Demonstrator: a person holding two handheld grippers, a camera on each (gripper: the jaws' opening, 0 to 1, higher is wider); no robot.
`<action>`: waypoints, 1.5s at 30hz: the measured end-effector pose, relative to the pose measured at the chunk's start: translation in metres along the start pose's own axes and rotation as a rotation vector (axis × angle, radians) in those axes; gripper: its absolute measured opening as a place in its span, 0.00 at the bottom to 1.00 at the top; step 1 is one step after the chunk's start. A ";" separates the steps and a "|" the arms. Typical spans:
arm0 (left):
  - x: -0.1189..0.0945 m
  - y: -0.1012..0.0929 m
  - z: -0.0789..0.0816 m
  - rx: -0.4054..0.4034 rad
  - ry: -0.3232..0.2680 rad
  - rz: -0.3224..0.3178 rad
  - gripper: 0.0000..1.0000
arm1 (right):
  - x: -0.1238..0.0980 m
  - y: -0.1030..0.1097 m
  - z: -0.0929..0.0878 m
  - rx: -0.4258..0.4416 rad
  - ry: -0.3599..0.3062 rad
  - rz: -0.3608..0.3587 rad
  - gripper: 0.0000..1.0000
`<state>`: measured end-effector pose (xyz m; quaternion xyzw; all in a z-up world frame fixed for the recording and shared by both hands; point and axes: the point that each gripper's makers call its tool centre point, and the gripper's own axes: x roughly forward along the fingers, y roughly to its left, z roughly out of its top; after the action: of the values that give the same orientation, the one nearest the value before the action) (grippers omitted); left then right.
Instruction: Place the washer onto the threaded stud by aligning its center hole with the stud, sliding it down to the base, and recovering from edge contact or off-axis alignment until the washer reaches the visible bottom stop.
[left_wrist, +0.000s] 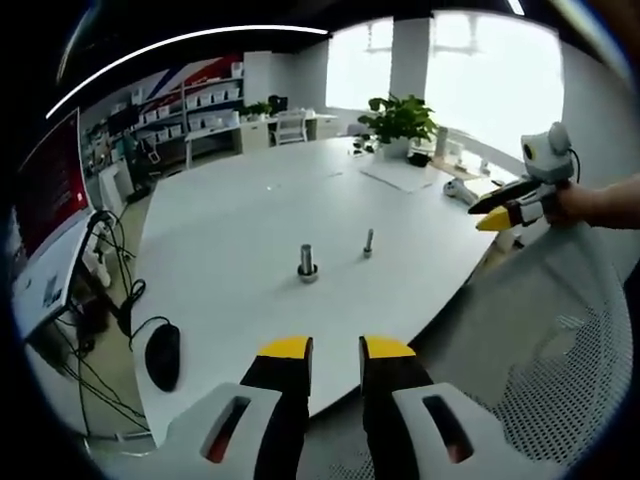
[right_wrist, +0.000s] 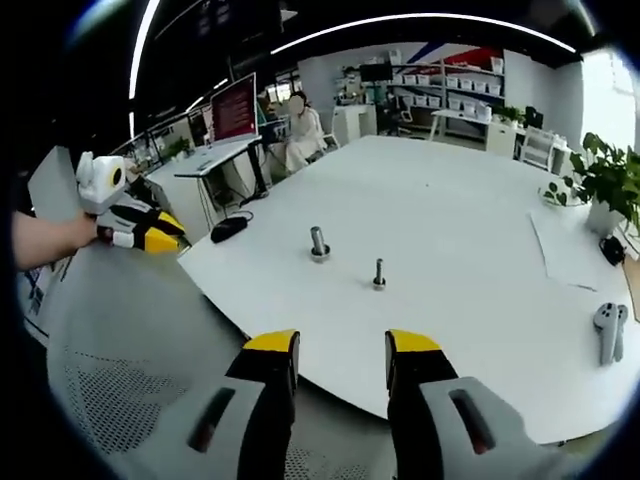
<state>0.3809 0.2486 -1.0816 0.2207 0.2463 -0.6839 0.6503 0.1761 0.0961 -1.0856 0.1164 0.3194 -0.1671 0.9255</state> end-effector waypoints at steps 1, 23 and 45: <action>0.000 0.001 0.000 -0.006 -0.002 0.001 0.16 | -0.001 0.001 0.002 -0.001 -0.003 -0.001 0.37; -0.005 0.004 0.002 -0.009 -0.015 0.025 0.17 | -0.003 -0.004 -0.002 0.033 0.000 -0.020 0.36; -0.003 0.002 0.001 -0.009 -0.003 0.034 0.16 | -0.001 -0.006 -0.005 0.035 0.016 -0.009 0.34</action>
<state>0.3827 0.2501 -1.0793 0.2208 0.2449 -0.6719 0.6632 0.1705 0.0928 -1.0894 0.1325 0.3242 -0.1760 0.9200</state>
